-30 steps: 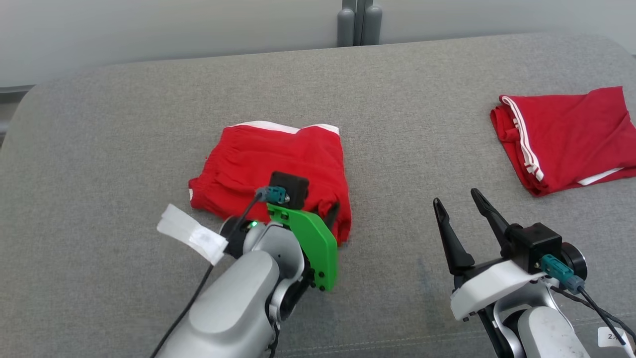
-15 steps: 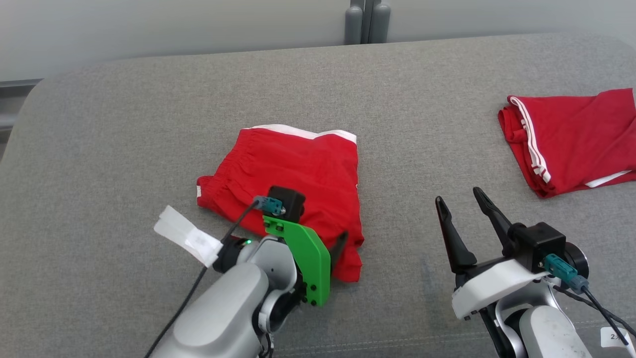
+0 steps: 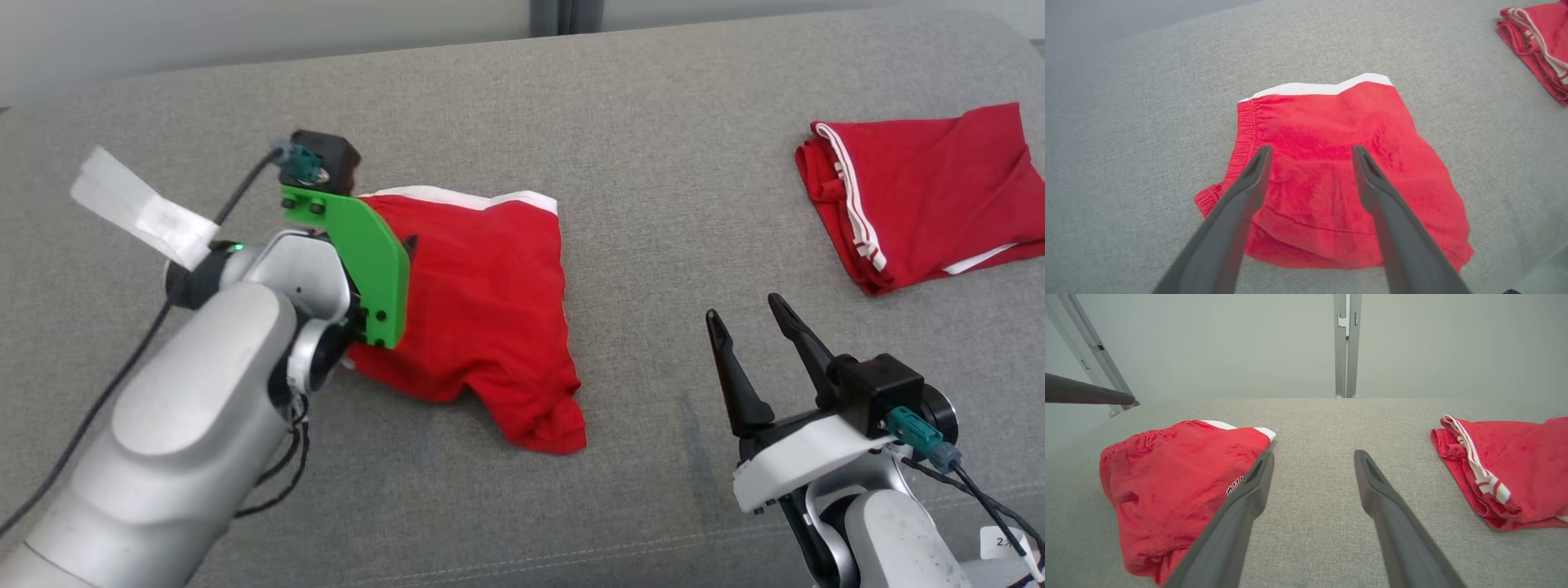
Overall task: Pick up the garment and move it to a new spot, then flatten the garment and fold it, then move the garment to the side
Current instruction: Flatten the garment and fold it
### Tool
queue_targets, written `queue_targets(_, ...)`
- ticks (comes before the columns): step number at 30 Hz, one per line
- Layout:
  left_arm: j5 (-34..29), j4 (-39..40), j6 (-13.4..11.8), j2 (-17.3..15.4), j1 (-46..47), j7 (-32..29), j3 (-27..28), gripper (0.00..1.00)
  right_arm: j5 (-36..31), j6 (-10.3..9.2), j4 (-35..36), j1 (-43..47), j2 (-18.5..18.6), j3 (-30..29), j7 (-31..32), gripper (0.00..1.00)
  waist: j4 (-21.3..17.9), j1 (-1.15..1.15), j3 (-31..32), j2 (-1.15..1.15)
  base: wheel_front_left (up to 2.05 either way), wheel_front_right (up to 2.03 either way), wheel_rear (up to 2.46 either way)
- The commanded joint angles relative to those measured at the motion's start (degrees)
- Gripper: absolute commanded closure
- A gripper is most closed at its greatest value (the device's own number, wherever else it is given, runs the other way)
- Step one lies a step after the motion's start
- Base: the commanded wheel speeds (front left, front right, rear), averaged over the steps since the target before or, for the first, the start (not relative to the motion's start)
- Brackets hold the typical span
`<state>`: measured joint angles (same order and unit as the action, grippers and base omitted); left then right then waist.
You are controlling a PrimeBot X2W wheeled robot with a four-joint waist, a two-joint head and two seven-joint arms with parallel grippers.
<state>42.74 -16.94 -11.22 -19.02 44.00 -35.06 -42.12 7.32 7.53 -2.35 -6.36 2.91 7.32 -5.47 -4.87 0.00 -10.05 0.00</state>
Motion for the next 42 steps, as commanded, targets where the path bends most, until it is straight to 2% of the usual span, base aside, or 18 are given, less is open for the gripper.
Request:
queue_targets(1,-0.65,-0.76,-0.55,-1.32,2.27,-1.65,0.09,0.0,0.03,-0.09,0.1,-1.09,-0.01,0.34,-0.41,0.0,-2.34,0.0,-2.62,0.0,0.0,0.0,0.0)
queue_targets(9,-2.02,-7.95,-3.37,-3.49,11.99,-7.74,2.0,0.0,0.73,-0.08,-0.34,-3.61,0.01,1.82,-1.45,0.0,-7.25,0.0,-8.14,0.0,0.0,0.0,0.0)
queue_targets(14,-3.15,-12.77,-4.01,-4.53,15.98,-10.93,1.17,0.0,0.11,-0.08,-0.48,-5.06,-0.02,2.9,-2.07,0.0,-9.44,0.0,-10.71,0.0,0.0,0.0,0.0)
queue_targets(23,-6.92,-19.87,-4.89,-4.88,19.08,-12.38,-2.08,0.0,-0.12,-0.08,-0.68,-5.92,0.0,3.54,-3.06,0.0,-10.88,0.0,-13.0,0.0,0.0,0.0,0.0)
queue_targets(29,-6.56,-22.46,-4.77,-4.78,18.75,-13.34,-2.51,0.0,0.07,-0.08,-1.07,-5.72,-0.01,3.85,-3.27,0.0,-11.72,0.0,-13.37,0.0,0.0,0.0,0.0)
queue_targets(30,-6.32,-22.95,-4.65,-4.86,18.54,-13.3,-2.49,0.2,0.09,-0.08,-1.16,-5.7,0.0,3.86,-3.26,0.0,-11.83,0.0,-13.41,0.0,0.0,0.0,0.0)
queue_targets(31,-6.3,-23.35,-4.54,-4.97,18.33,-13.51,-2.66,0.52,0.1,-0.08,-1.23,-5.72,0.01,3.83,-3.3,0.0,-11.91,0.0,-13.46,0.0,0.0,0.0,0.0)
queue_targets(32,-6.19,-23.53,-4.44,-4.97,18.15,-13.36,-2.67,0.63,0.12,-0.08,-1.27,-5.77,-0.01,3.83,-3.32,0.0,-11.98,0.0,-13.48,0.0,0.0,0.0,0.0)
queue_targets(33,-5.91,-23.68,-4.19,-4.88,17.93,-12.92,-2.55,1.0,0.12,-0.08,-1.3,-5.82,-0.02,3.83,-3.28,0.0,-12.05,0.0,-13.5,0.0,0.0,0.0,0.0)
queue_targets(38,-5.53,-23.45,-2.89,-3.95,17.49,-9.88,-2.38,1.0,-0.13,-0.08,-1.48,-5.94,0.0,3.29,-3.24,0.0,-11.8,0.0,-13.26,0.0,0.0,0.0,0.0)
queue_targets(42,-4.53,-21.93,-1.9,-1.8,18.88,-3.55,-0.67,1.0,-0.12,-0.08,-1.74,-6.02,0.01,3.2,-3.08,0.0,-10.96,0.0,-12.61,0.0,0.0,0.0,0.0)
